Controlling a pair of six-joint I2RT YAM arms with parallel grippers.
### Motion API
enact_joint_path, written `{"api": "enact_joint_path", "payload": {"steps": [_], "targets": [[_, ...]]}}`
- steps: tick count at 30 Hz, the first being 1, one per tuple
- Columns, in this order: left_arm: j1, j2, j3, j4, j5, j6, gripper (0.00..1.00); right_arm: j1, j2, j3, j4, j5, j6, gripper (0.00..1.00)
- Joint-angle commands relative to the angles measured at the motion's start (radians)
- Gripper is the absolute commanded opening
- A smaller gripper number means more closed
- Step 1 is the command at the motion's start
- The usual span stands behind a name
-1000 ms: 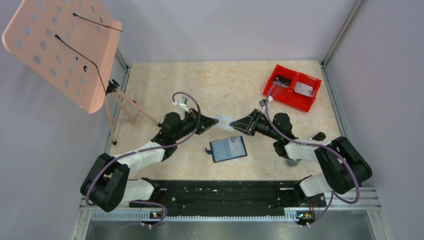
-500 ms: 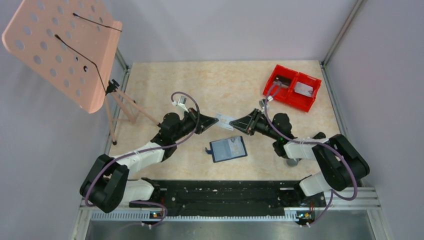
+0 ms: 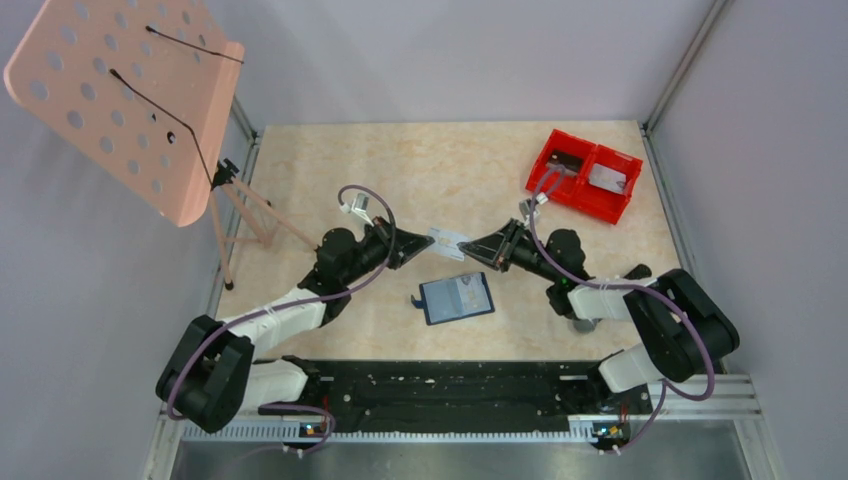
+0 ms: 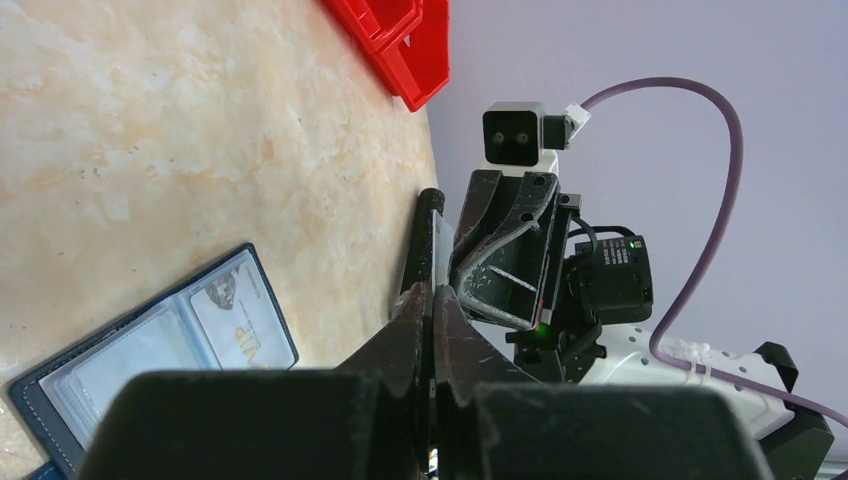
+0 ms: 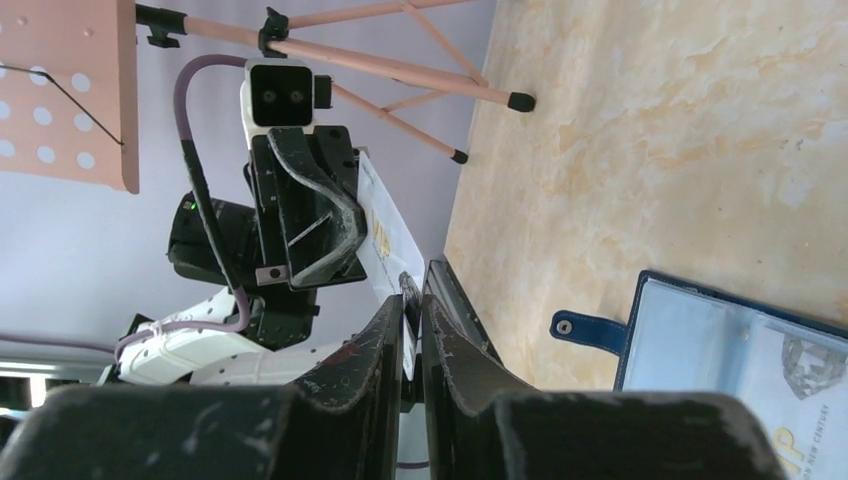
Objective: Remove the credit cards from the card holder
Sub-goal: Place the credit card in the storage box.
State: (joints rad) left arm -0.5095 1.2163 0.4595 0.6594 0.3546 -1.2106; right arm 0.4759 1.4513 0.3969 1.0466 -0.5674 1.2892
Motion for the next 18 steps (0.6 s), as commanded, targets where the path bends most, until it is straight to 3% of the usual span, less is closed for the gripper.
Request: {"api": "enact_joint_path", "payload": {"steps": [1,3,5,7,9,13,15,18], "targets": [[0.009,-0.029,-0.016,0.059,0.005,-0.01,0.0,0.01,-0.006,-0.012,0.073,0.011,0.006,0.12],[0.009,-0.027,-0.014,0.056,0.005,-0.011,0.0,0.011,-0.009,-0.011,0.076,0.011,-0.001,0.01],[0.009,-0.013,-0.003,0.037,0.018,-0.01,0.05,0.01,-0.012,-0.003,0.077,0.005,-0.007,0.0],[0.009,0.002,0.024,-0.008,0.044,0.007,0.28,0.008,-0.022,0.007,0.07,0.007,-0.007,0.0],[0.008,0.014,0.058,-0.074,0.073,0.036,0.42,-0.007,-0.04,0.033,0.008,0.001,-0.034,0.0],[0.008,-0.003,0.094,-0.237,0.081,0.108,0.66,-0.098,-0.088,0.096,-0.209,-0.047,-0.125,0.0],[0.007,-0.03,0.095,-0.288,0.077,0.15,0.7,-0.161,-0.11,0.132,-0.332,-0.085,-0.194,0.0],[0.007,-0.067,0.11,-0.381,0.066,0.219,0.74,-0.252,-0.153,0.237,-0.658,-0.066,-0.371,0.0]]}}
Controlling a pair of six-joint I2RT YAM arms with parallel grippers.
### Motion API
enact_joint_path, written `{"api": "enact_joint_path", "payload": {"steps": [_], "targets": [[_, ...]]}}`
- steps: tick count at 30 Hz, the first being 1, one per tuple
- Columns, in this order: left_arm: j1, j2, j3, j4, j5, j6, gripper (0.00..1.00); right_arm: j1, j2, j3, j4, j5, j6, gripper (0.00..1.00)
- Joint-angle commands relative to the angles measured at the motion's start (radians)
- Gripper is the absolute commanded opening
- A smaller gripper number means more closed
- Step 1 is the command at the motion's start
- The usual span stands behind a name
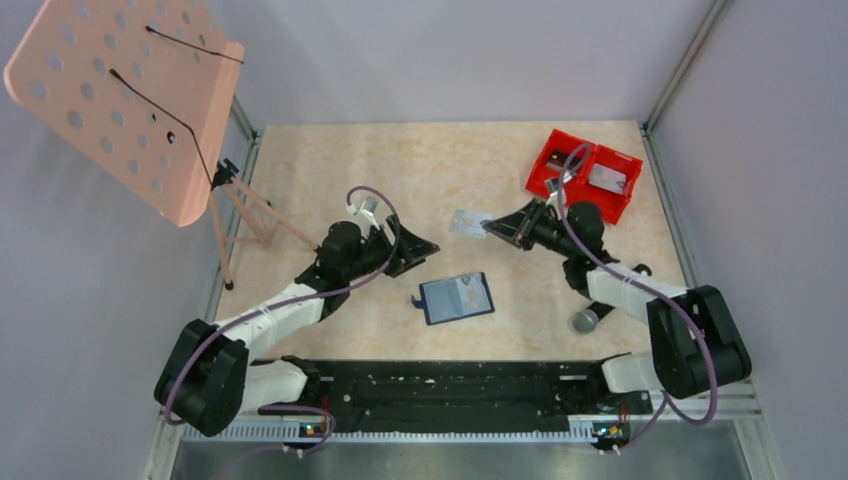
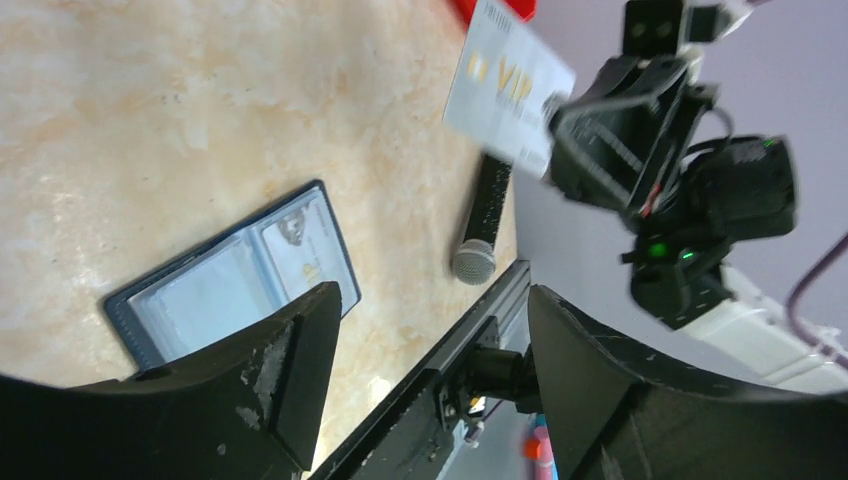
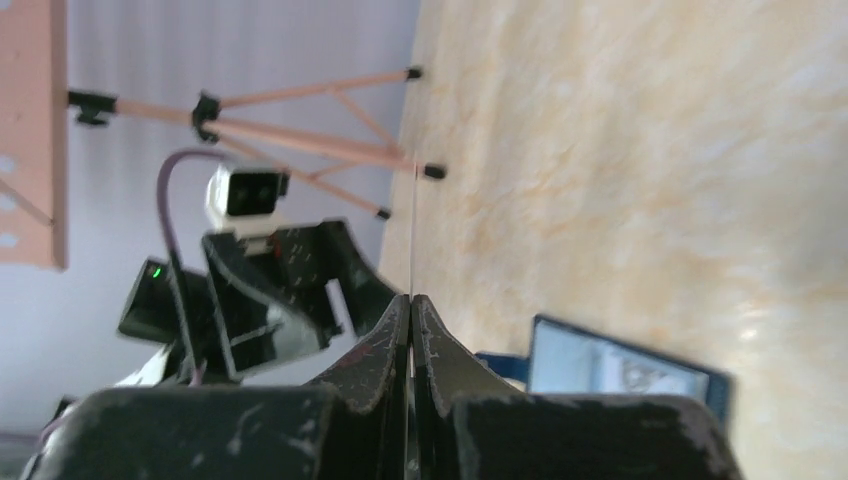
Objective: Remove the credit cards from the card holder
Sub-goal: Place the credit card in the storage box.
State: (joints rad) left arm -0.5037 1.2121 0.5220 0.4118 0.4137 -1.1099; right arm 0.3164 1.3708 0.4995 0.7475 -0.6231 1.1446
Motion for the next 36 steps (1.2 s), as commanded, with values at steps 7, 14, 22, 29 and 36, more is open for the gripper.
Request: {"api": "enact_joint_path", "payload": {"steps": [7,14,22,29,36], "targets": [[0.002,-0.112,0.201,-0.519,-0.048,0.368,0.73,-0.224,-0.063,0.49,-0.976,0.337,-0.564,0.0],[0.003,-0.154,0.38,-0.834,-0.148,0.582,0.73,-0.349,0.068,0.788,-1.237,0.628,-0.724,0.0],[0.003,-0.221,0.497,-1.016,-0.243,0.709,0.73,-0.399,0.278,0.966,-1.347,0.725,-0.807,0.0],[0.003,-0.346,0.428,-0.986,-0.439,0.753,0.72,-0.461,0.374,0.995,-1.343,0.685,-0.807,0.0],[0.003,-0.428,0.406,-0.975,-0.507,0.756,0.72,-0.482,0.453,1.048,-1.361,0.689,-0.832,0.0]]}}
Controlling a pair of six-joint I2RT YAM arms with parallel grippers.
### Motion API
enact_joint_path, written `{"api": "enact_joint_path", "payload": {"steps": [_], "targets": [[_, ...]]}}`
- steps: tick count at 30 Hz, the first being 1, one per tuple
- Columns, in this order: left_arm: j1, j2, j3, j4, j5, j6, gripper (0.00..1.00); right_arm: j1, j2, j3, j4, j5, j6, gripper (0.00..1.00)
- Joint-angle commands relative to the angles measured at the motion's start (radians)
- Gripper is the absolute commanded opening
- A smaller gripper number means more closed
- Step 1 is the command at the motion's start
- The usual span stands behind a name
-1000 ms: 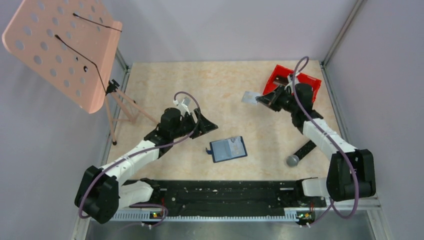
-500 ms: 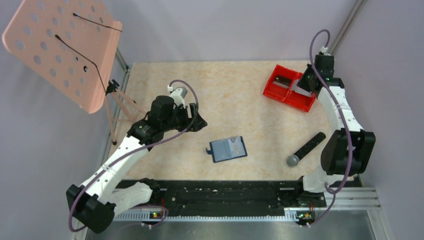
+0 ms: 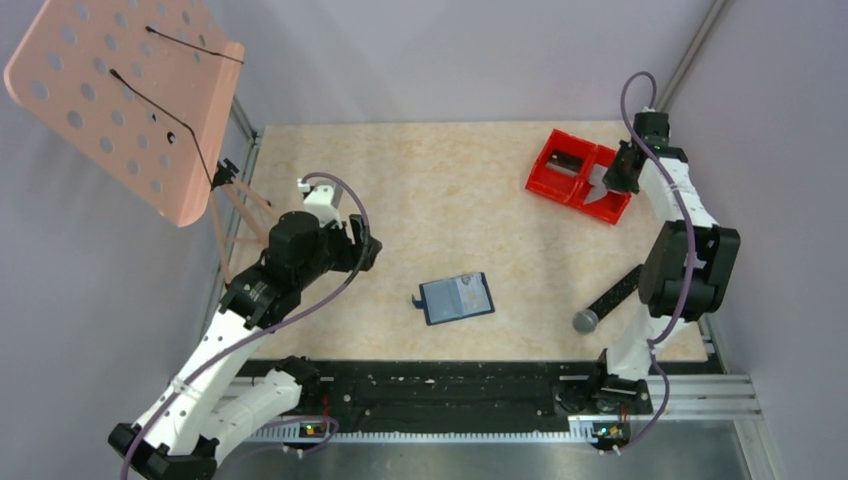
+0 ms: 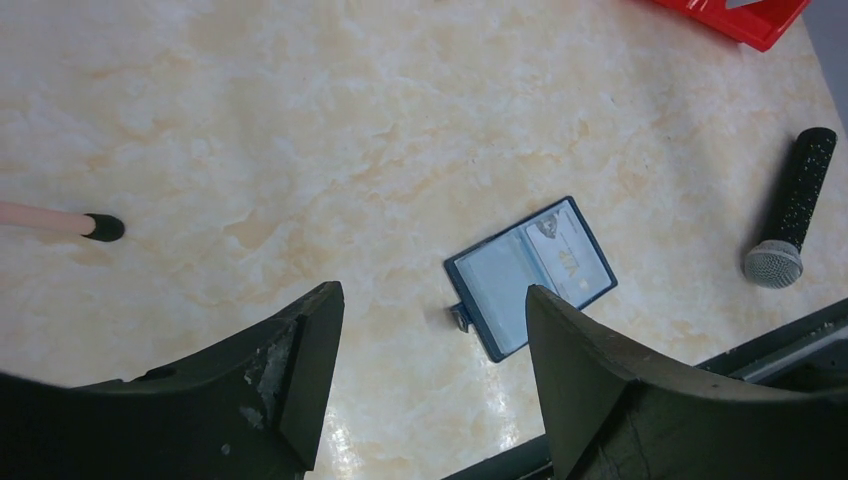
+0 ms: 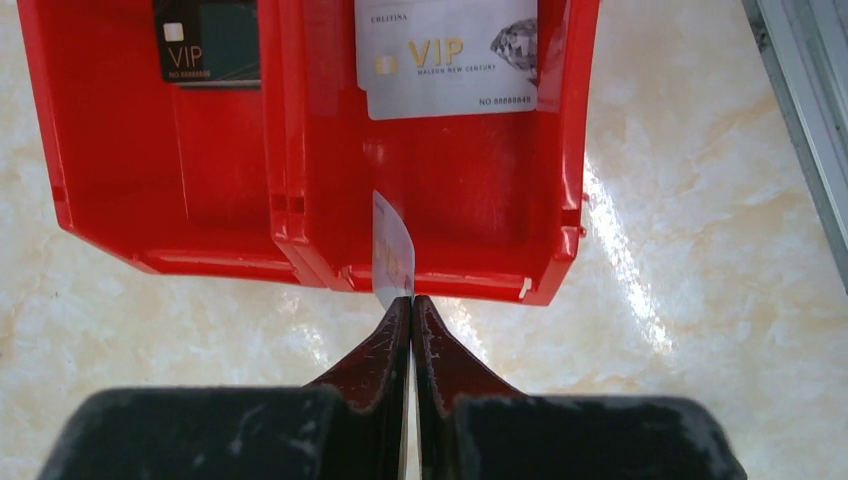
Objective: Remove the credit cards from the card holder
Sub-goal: Place the credit card in the storage box.
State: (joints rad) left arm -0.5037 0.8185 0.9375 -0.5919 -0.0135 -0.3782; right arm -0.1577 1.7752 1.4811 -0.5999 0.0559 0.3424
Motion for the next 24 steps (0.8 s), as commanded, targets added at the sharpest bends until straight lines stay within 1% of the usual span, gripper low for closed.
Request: {"api": "enact_joint_path", "payload": {"steps": [1,4,8,12,17,19,24], "targets": [[0.002,-0.04,-0.011,0.031,-0.084,0.024,0.72,-0.008,0.055,0.075,-0.013,0.012,-0.032,0.0],[0.002,-0.048,-0.019,0.036,-0.085,0.024,0.72,-0.019,0.058,0.099,-0.011,-0.048,-0.033,0.0],[0.002,-0.044,-0.017,0.034,-0.088,0.022,0.72,-0.027,0.046,0.15,-0.033,-0.079,-0.033,0.0],[0.003,-0.042,-0.017,0.036,-0.098,0.024,0.72,-0.039,0.034,0.187,-0.042,-0.074,-0.041,0.0],[0.003,-0.042,-0.017,0.036,-0.101,0.025,0.72,-0.048,0.085,0.229,-0.067,-0.062,-0.067,0.0],[0.003,-0.041,-0.017,0.035,-0.104,0.025,0.72,-0.048,0.099,0.234,-0.045,-0.06,-0.09,0.0],[0.003,-0.043,-0.02,0.038,-0.105,0.025,0.72,-0.048,0.128,0.248,-0.043,0.002,-0.128,0.0]]}}
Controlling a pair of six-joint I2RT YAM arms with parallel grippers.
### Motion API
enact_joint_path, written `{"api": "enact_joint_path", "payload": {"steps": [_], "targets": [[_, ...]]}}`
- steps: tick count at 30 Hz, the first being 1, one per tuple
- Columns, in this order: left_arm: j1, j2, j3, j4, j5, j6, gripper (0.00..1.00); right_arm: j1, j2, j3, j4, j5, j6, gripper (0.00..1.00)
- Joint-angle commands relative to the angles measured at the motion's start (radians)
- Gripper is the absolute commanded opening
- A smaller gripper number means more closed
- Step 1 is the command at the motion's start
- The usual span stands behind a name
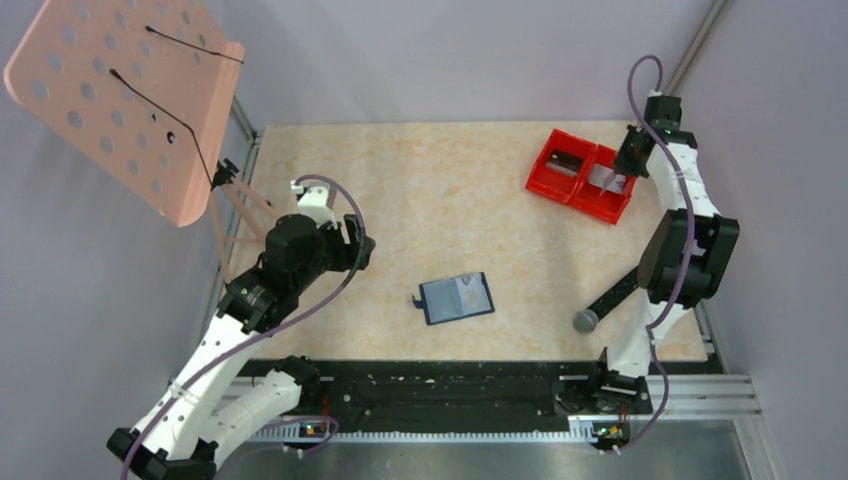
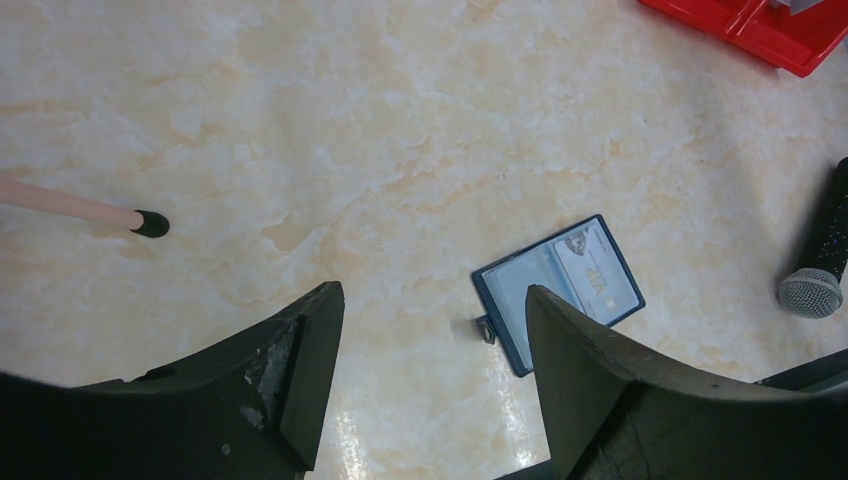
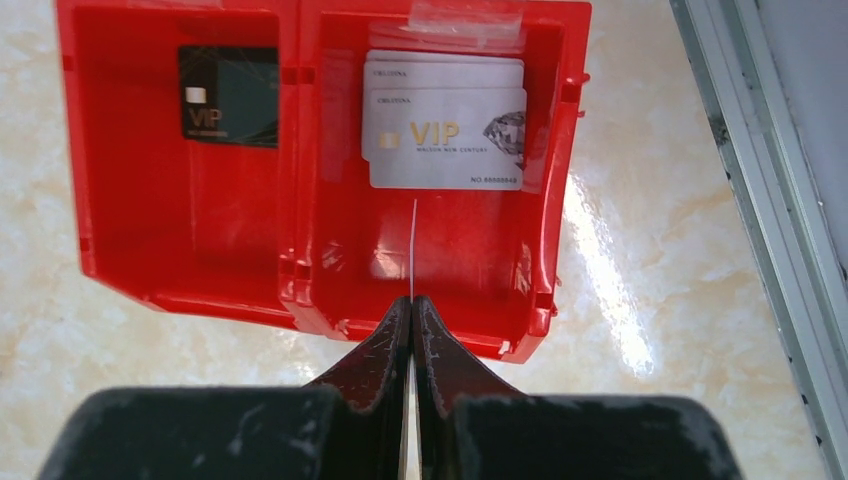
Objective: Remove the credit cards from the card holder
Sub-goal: Place the credit card in the storage box.
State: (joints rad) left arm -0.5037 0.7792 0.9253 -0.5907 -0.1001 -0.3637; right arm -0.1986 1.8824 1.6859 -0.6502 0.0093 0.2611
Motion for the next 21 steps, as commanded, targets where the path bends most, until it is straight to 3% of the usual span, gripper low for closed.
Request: {"api": "enact_joint_path", "payload": {"steps": [1,7,21], "targets": [[0.003,-0.003,-0.008,0.037,-0.019,0.011,0.72,-0.007,0.02,0.038,0.007,0.047,-0.051,0.0],[0.003,0.004,-0.006,0.039,-0.019,0.009,0.72,-0.007,0.033,0.016,0.034,0.037,-0.069,0.0],[0.005,0.007,-0.011,0.041,-0.033,0.009,0.72,0.016,-0.018,-0.171,0.289,0.097,-0.122,0.0]]}}
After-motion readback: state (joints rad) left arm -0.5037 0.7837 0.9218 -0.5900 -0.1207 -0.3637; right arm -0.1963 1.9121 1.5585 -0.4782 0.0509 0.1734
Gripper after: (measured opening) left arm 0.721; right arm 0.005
